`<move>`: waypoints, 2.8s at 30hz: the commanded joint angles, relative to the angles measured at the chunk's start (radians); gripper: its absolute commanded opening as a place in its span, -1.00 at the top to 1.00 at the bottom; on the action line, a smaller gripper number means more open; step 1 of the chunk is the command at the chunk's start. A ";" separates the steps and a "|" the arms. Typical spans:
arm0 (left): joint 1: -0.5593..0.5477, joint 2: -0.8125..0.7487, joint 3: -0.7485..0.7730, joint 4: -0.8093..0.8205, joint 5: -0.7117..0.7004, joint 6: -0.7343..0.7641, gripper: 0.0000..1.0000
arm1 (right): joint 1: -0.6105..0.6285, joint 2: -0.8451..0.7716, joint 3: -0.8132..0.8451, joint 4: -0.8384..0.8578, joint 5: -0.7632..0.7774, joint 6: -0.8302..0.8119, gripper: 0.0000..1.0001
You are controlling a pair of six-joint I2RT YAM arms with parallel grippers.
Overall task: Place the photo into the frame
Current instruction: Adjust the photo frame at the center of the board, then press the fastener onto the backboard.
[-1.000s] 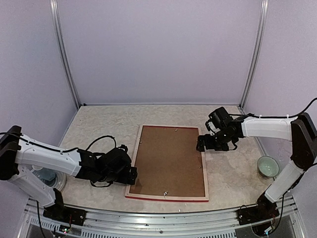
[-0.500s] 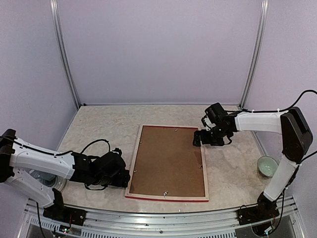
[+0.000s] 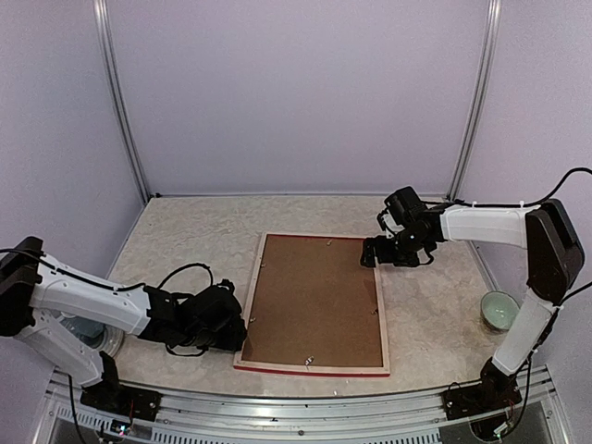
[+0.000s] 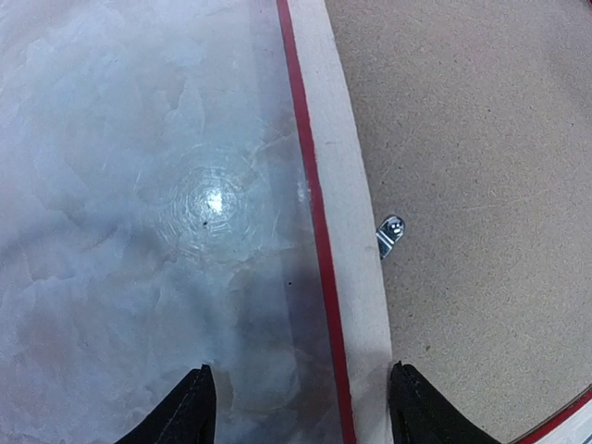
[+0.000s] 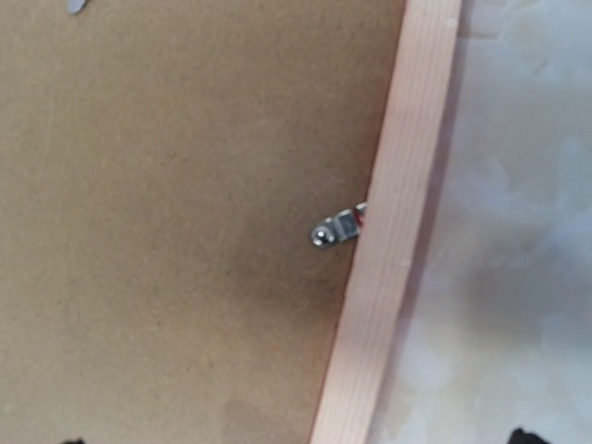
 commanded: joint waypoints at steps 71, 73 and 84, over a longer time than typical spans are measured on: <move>0.338 0.016 0.074 0.063 -0.070 0.116 -0.85 | -0.038 0.718 0.875 -0.091 -0.274 -0.660 -0.80; 0.339 0.021 0.068 0.070 -0.065 0.116 -0.85 | -0.033 0.712 0.861 -0.083 -0.264 -0.664 -0.75; 0.340 0.051 0.037 0.121 -0.026 0.109 -0.85 | -0.036 0.679 0.809 -0.084 -0.269 -0.677 -0.45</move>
